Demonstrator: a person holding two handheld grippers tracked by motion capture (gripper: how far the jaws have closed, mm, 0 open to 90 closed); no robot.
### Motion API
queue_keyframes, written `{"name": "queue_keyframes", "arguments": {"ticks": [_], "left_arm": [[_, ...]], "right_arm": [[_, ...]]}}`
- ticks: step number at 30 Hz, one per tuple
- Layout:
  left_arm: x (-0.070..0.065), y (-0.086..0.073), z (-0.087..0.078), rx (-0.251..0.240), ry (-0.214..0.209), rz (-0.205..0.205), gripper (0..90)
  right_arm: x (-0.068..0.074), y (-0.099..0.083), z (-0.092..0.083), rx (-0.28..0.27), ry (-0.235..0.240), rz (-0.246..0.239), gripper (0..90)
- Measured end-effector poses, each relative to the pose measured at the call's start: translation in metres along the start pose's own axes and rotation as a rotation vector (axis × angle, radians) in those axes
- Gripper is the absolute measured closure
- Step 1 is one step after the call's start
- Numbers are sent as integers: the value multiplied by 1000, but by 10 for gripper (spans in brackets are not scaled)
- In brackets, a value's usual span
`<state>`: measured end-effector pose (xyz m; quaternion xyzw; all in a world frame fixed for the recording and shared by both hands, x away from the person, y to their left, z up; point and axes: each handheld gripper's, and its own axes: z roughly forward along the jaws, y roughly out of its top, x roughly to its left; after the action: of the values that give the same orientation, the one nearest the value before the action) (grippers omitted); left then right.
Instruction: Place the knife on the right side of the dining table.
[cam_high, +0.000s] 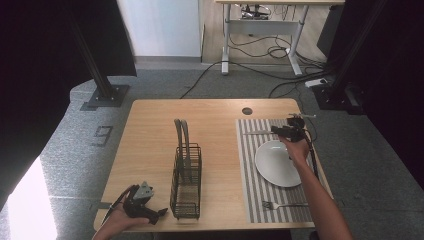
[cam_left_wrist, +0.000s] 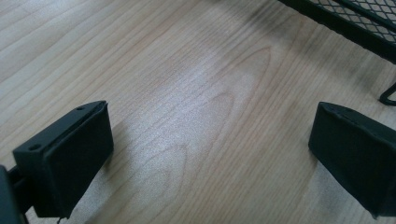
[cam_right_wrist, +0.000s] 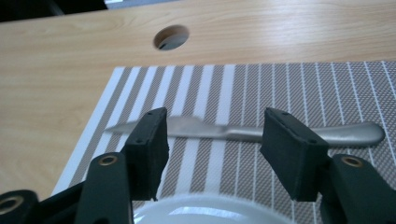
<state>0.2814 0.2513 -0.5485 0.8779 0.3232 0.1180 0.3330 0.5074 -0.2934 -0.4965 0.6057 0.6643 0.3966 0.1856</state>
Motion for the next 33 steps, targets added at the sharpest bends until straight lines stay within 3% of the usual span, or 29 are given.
{"name": "queue_keyframes", "arguments": {"ticks": [4,9,10,11,14,20,22,25,27,33], "left_arm": [[0,0,0,1,0,0,0],[0,0,0,0,1,-1,0],[0,0,0,0,1,-1,0],[0,0,0,0,2,-2,0],[0,0,0,0,1,-2,0],[0,0,0,0,1,-2,0],[0,0,0,0,2,-2,0],[0,0,0,0,2,-2,0],[0,0,0,2,2,-1,0],[0,-1,-1,1,0,-1,0]], "right_arm": [[15,-4,-19,-27,37,-41,406],[41,-13,-38,-21,105,-82,402],[41,-13,-38,-21,105,-82,402],[52,-19,-44,-8,134,-104,396],[63,-24,-50,10,149,-110,392],[99,-51,-73,4,264,-159,388],[106,-56,-75,4,281,-170,385],[132,-77,-78,25,332,-230,367],[142,-86,-77,30,342,-256,367],[148,-94,-70,54,334,-269,367]]}}
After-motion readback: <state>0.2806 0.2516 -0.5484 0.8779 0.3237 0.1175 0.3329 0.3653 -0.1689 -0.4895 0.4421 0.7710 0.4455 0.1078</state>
